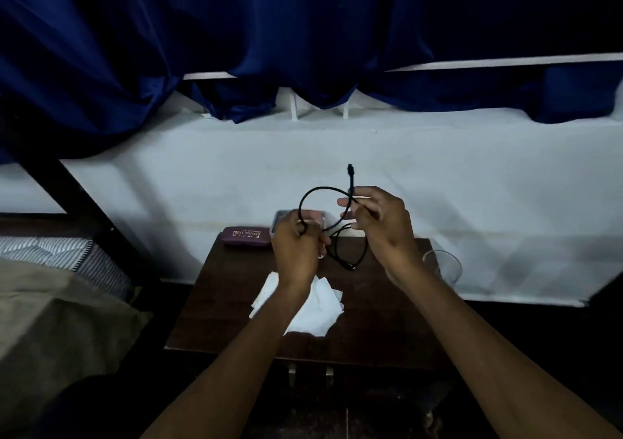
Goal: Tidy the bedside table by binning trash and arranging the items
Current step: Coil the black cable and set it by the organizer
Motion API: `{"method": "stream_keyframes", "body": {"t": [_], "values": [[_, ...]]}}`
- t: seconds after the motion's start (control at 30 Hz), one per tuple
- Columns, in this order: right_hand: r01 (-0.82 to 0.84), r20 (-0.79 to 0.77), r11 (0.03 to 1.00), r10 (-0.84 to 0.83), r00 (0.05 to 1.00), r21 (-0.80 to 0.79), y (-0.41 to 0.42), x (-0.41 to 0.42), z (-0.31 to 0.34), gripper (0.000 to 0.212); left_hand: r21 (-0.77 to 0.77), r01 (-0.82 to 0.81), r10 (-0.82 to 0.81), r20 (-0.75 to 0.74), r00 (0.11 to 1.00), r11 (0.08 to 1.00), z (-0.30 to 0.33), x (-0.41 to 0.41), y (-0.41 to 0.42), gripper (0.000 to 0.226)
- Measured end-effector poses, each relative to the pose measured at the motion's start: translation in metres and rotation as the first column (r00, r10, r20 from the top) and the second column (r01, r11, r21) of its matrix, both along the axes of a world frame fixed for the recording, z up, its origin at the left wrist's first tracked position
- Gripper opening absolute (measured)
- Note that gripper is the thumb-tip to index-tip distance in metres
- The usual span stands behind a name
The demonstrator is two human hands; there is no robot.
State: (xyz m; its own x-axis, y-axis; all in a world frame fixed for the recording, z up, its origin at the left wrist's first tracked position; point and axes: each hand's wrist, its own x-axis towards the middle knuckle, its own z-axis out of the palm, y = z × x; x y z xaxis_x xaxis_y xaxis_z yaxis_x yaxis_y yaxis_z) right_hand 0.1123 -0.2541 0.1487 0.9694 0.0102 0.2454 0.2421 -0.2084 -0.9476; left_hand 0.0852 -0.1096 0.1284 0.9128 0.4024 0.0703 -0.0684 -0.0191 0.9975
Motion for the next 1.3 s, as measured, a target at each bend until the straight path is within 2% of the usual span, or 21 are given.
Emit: {"method": "stream_keyframes", "body": {"t": [0.13, 0.2, 0.23, 0.27, 0.33, 0.37, 0.43, 0.5, 0.57, 0.63, 0.73, 0.8, 0.87, 0.97, 1.03, 1.1, 1.23, 1.3], "values": [[-0.045, -0.052, 0.992, 0.051, 0.997, 0.115, -0.001, 0.0, -0.001, 0.02, 0.046, 0.173, -0.17, -0.065, 0.983, 0.984, -0.012, -0.014, -0.007, 0.003], [-0.043, -0.053, 0.991, 0.05, 0.997, 0.123, -0.002, 0.0, -0.002, 0.021, 0.172, 0.226, -0.206, -0.126, 0.97, 0.959, -0.013, -0.016, -0.004, 0.008], [-0.036, -0.049, 0.992, 0.043, 0.998, 0.124, -0.003, 0.0, -0.003, 0.023, 0.291, 0.217, -0.177, -0.158, 0.971, 0.932, -0.012, -0.015, 0.0, 0.017], [-0.034, -0.044, 0.992, 0.04, 0.998, 0.121, -0.005, 0.0, -0.005, 0.025, 0.433, 0.18, -0.115, -0.172, 0.978, 0.883, -0.01, -0.015, 0.004, 0.037], [-0.044, -0.026, 0.997, 0.045, 0.999, 0.062, -0.007, 0.0, -0.008, 0.027, 0.664, 0.075, -0.03, -0.079, 0.996, 0.744, -0.001, -0.013, 0.015, 0.074], [-0.058, -0.01, 0.998, 0.058, 0.998, 0.0, -0.008, 0.0, -0.01, 0.027, 0.75, 0.034, -0.051, 0.0, 0.999, 0.661, 0.005, -0.012, 0.018, 0.077], [-0.109, 0.03, 0.986, 0.114, 0.993, -0.129, -0.007, -0.002, -0.014, 0.026, 0.859, 0.017, -0.17, 0.082, 0.982, 0.511, 0.016, -0.004, 0.021, 0.063], [-0.151, 0.056, 0.973, 0.163, 0.985, -0.177, -0.004, -0.004, -0.016, 0.027, 0.901, 0.074, -0.259, 0.044, 0.965, 0.427, 0.023, 0.006, 0.018, 0.048], [-0.145, 0.041, 0.978, 0.153, 0.987, -0.15, -0.004, -0.001, -0.017, 0.023, 0.9, 0.128, -0.281, -0.006, 0.96, 0.416, 0.025, 0.014, 0.017, 0.033], [-0.123, 0.02, 0.984, 0.127, 0.992, -0.127, -0.009, 0.002, -0.017, 0.017, 0.884, 0.142, -0.27, -0.019, 0.963, 0.445, 0.025, 0.017, 0.016, 0.023], [-0.116, 0.013, 0.984, 0.119, 0.993, -0.134, -0.017, 0.005, -0.018, 0.018, 0.863, 0.079, -0.24, 0.05, 0.969, 0.499, 0.025, 0.021, 0.018, 0.011], [-0.078, 0.018, 0.984, 0.082, 0.996, -0.159, -0.022, 0.008, -0.02, 0.014, 0.771, -0.004, -0.16, 0.138, 0.977, 0.637, 0.028, 0.022, 0.022, 0.01], [-0.019, 0.012, 0.986, 0.021, 1.0, -0.168, -0.027, 0.01, -0.022, 0.003, 0.577, -0.05, -0.071, 0.186, 0.98, 0.815, 0.028, 0.021, 0.026, 0.013], [0.011, -0.011, 0.99, -0.013, 1.0, -0.143, -0.023, 0.011, -0.025, 0.012, 0.235, 0.019, -0.048, 0.119, 0.992, 0.972, 0.02, 0.013, 0.019, 0.013], [-0.007, -0.053, 1.0, 0.007, 0.999, 0.0, -0.014, 0.008, -0.027, 0.014, 0.016, 0.049, -0.05, 0.07, 0.996, 0.999, 0.013, 0.005, 0.006, 0.012], [0.001, -0.079, 0.987, 0.012, 0.997, 0.164, -0.006, 0.006, -0.029, 0.017, -0.163, 0.041, -0.038, 0.021, 0.999, 0.986, 0.007, -0.001, -0.006, 0.019], [0.062, -0.049, 0.982, -0.054, 0.997, 0.176, 0.003, 0.002, -0.034, 0.012, -0.403, -0.018, -0.001, -0.047, 0.999, 0.915, 0.003, -0.008, -0.027, 0.011], [0.054, -0.078, 0.978, -0.039, 0.996, 0.2, 0.005, 0.001, -0.036, 0.012, -0.482, -0.057, 0.028, -0.067, 0.997, 0.874, 0.004, -0.007, -0.033, 0.017]]}}
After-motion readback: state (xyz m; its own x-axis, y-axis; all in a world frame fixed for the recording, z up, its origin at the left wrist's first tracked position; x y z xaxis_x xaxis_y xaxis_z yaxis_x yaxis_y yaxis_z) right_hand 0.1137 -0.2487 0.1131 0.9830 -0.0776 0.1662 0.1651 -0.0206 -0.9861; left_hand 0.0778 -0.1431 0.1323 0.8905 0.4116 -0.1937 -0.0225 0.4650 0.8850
